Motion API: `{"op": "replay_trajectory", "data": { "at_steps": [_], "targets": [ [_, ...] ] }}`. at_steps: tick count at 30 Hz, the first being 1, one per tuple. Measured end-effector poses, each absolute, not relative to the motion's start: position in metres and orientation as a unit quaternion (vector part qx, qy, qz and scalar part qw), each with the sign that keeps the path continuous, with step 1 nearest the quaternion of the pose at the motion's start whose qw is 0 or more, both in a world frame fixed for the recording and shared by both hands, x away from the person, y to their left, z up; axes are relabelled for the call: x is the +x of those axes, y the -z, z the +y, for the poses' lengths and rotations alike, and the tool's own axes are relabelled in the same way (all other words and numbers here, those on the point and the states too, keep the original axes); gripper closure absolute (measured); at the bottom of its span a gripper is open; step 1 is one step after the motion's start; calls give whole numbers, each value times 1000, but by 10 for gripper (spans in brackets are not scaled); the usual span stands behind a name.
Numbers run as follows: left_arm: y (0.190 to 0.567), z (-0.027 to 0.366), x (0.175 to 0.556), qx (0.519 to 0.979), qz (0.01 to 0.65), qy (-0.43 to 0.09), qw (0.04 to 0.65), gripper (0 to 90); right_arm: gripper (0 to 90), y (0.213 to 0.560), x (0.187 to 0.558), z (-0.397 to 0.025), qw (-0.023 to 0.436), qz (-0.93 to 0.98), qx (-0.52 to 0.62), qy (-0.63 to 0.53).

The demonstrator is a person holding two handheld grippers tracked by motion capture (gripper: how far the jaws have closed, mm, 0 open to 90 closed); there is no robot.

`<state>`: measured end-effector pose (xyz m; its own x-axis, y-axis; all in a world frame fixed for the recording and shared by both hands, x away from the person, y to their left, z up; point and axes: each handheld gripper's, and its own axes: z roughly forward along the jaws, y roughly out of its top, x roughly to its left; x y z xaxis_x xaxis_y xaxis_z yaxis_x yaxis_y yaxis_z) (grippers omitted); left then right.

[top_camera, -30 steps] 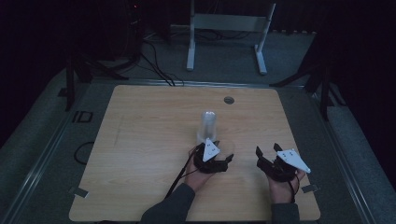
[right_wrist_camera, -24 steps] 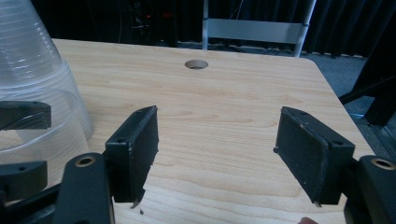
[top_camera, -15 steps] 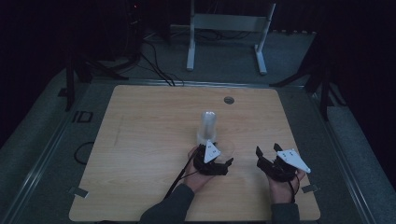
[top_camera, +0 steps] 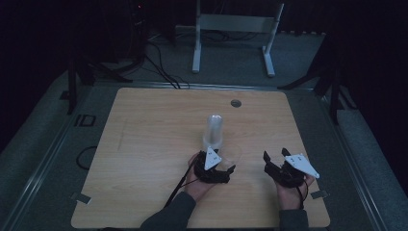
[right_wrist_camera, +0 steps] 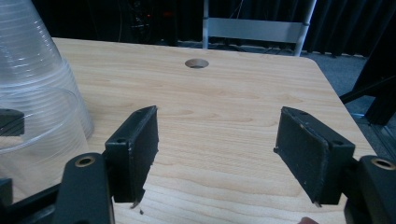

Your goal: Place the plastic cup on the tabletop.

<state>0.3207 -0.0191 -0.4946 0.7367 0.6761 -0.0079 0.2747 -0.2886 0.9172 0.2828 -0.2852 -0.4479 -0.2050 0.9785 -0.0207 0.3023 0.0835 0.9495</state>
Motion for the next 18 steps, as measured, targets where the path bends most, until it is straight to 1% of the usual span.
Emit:
{"op": "replay_trajectory", "data": {
  "at_steps": [8,18],
  "targets": [
    [496,-7,317,776,311,-189,515,149,294,448,283,-286,376,632,508,-449],
    [497,0,313,777,311,-185,515,149,293,448,283,-288,376,631,510,-449]
  ]
}}
